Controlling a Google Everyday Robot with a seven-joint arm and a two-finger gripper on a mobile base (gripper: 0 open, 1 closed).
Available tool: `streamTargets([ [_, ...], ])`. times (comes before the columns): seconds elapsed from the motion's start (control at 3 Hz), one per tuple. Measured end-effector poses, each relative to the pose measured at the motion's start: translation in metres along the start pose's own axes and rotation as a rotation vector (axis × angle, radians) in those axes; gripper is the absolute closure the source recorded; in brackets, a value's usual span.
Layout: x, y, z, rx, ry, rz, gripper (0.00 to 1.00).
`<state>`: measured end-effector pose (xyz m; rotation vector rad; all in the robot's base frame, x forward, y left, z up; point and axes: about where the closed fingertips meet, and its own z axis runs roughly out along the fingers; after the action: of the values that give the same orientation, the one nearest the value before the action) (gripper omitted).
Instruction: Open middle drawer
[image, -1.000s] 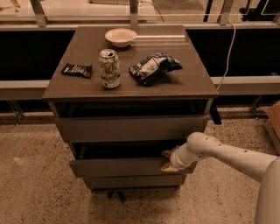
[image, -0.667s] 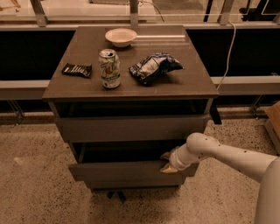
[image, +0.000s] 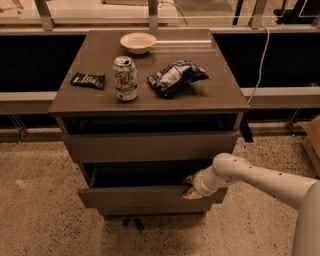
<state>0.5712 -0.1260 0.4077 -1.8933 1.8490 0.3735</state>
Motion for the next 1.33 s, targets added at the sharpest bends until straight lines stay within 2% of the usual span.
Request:
streamTargets([
  [1.0, -0.0015, 0.0033, 0.0003, -0.003, -0.002, 0.002, 1.00],
  [1.33, -0.0015, 0.0033, 0.0003, -0.003, -0.002, 0.002, 0.81],
])
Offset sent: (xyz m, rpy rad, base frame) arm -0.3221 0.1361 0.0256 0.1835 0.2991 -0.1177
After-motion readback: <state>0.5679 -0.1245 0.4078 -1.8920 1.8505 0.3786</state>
